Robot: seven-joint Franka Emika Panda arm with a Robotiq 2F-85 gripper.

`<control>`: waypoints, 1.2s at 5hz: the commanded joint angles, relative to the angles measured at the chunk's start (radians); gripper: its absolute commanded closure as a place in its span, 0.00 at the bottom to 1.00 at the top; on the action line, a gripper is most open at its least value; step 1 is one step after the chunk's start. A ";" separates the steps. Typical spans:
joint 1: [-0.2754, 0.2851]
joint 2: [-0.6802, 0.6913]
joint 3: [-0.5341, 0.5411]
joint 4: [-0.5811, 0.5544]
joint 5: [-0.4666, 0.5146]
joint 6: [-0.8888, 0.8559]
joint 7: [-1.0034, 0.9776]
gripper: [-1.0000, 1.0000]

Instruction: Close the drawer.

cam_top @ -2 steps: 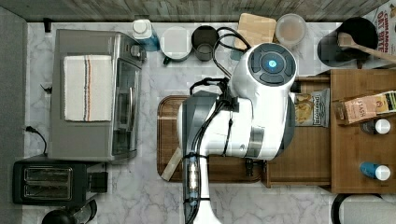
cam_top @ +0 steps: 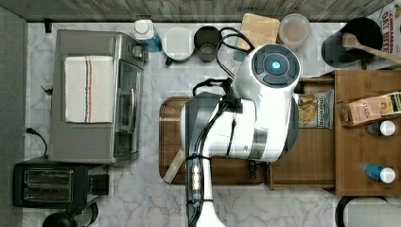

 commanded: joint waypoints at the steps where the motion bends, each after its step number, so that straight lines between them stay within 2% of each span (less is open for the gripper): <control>1: 0.012 -0.038 0.030 -0.147 0.062 0.149 -0.291 1.00; 2: 0.016 -0.040 0.039 -0.213 0.066 0.228 -0.496 1.00; 3: 0.039 -0.032 0.047 -0.276 -0.004 0.302 -0.611 1.00; 4: 0.071 -0.027 0.055 -0.363 -0.150 0.422 -0.578 1.00; 6: 0.055 0.027 0.061 -0.390 -0.183 0.482 -0.629 1.00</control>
